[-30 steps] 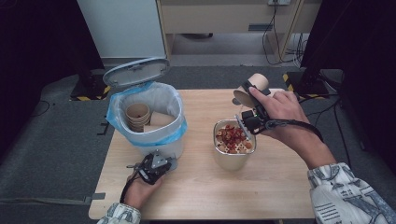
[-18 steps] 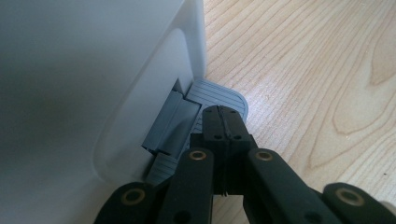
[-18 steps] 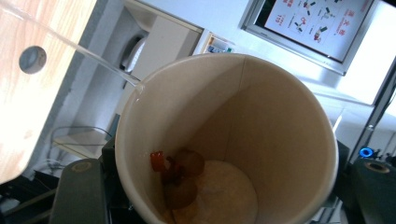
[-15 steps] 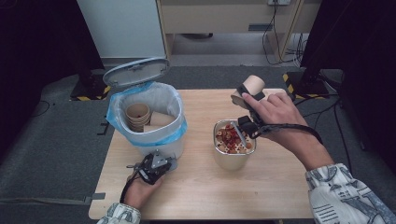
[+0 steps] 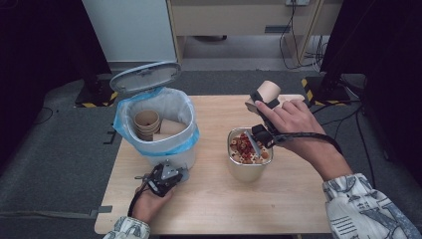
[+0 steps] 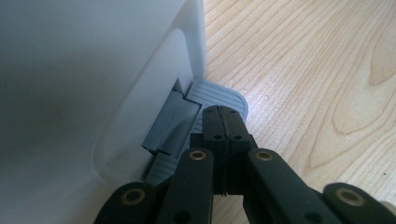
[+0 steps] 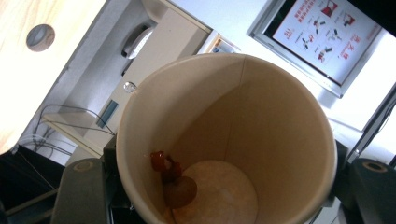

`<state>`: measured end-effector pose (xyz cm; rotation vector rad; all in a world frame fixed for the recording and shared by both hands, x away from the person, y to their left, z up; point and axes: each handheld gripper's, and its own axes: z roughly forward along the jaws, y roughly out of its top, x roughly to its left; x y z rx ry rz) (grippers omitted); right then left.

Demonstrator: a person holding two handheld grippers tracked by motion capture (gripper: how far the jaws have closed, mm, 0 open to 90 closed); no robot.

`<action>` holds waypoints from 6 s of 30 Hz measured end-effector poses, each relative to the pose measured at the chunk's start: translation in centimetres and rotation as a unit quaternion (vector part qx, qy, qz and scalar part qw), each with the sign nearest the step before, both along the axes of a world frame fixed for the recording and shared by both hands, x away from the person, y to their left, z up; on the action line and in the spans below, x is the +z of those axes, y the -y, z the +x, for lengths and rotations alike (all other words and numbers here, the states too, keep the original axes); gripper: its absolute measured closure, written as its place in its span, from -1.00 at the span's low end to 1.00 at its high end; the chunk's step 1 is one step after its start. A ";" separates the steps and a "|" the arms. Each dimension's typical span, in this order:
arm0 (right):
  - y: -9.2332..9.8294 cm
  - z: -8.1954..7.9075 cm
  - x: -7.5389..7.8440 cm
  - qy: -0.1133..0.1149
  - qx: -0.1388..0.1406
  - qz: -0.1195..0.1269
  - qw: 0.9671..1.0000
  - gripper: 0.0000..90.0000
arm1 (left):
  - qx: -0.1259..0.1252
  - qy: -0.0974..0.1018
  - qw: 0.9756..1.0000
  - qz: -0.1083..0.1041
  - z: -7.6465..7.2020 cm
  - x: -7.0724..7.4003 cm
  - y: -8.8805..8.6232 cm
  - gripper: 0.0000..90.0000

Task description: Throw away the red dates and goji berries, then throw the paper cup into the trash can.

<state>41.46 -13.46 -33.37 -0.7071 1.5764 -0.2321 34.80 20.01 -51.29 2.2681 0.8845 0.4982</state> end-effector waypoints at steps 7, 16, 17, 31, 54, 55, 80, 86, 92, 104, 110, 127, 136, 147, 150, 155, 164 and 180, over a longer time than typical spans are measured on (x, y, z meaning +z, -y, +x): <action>0.1 0.0 -0.3 -0.004 0.001 -0.008 1.000 -0.32 | 0.000 0.000 1.000 0.003 0.0 0.0 0.0 0.99; 0.3 -0.1 -1.3 -0.014 -0.002 -0.024 1.000 -0.32 | 0.000 0.000 1.000 0.003 0.0 0.0 0.0 0.99; 0.3 0.0 -1.2 -0.013 -0.002 -0.017 1.000 -0.32 | 0.000 0.000 1.000 0.002 0.0 0.0 0.0 0.99; 1.1 0.9 -0.7 -0.045 -0.018 0.058 0.997 -0.32 | 0.000 0.000 1.000 0.000 0.0 0.0 0.0 0.99; 1.9 2.1 -0.6 -0.085 -0.037 0.148 0.985 -0.32 | -0.001 0.000 1.000 0.000 0.0 0.0 0.0 0.99; 1.9 2.2 -0.6 -0.088 -0.037 0.152 0.984 -0.32 | -0.001 0.000 1.000 0.000 0.0 0.0 0.0 0.99; 2.0 4.4 0.3 -0.177 -0.042 0.319 0.930 -0.32 | -0.002 0.000 1.000 0.003 0.0 0.0 0.0 0.99; 2.0 4.7 0.8 -0.206 -0.038 0.374 0.904 -0.33 | -0.002 -0.001 1.000 0.002 0.0 0.0 0.0 0.99; 1.8 5.1 1.1 -0.234 -0.037 0.421 0.876 -0.33 | -0.002 -0.001 1.000 0.003 0.0 0.0 0.0 0.99; 1.6 5.2 2.8 -0.280 -0.013 0.504 0.817 -0.32 | -0.002 -0.001 1.000 0.004 -0.1 0.0 0.0 0.99; 1.5 5.2 3.3 -0.293 -0.008 0.523 0.801 -0.31 | -0.002 -0.001 1.000 0.004 -0.1 0.1 0.0 0.99; 0.3 5.2 4.5 -0.324 0.004 0.552 0.768 -0.32 | -0.003 0.000 1.000 0.004 -0.1 0.0 0.0 0.99; -0.2 5.1 5.2 -0.337 0.012 0.571 0.748 -0.32 | -0.003 0.000 1.000 0.004 -0.1 0.1 0.0 0.99; -0.4 5.3 5.8 -0.354 0.014 0.595 0.722 -0.32 | -0.003 0.000 1.000 0.004 -0.1 0.0 0.0 0.99; -0.5 5.2 5.9 -0.356 0.016 0.597 0.719 -0.32 | -0.003 -0.001 1.000 0.004 -0.1 0.1 0.0 0.99; -0.6 5.2 6.0 -0.360 0.017 0.601 0.713 -0.32 | -0.003 0.000 1.000 0.005 -0.1 0.0 0.0 0.99; -1.1 5.4 6.4 -0.379 0.016 0.619 0.687 -0.32 | -0.003 0.000 1.000 0.005 -0.1 0.0 0.0 0.99; -2.0 5.8 6.5 -0.405 0.015 0.635 0.658 -0.33 | -0.002 -0.001 1.000 0.004 -0.1 0.0 0.0 0.99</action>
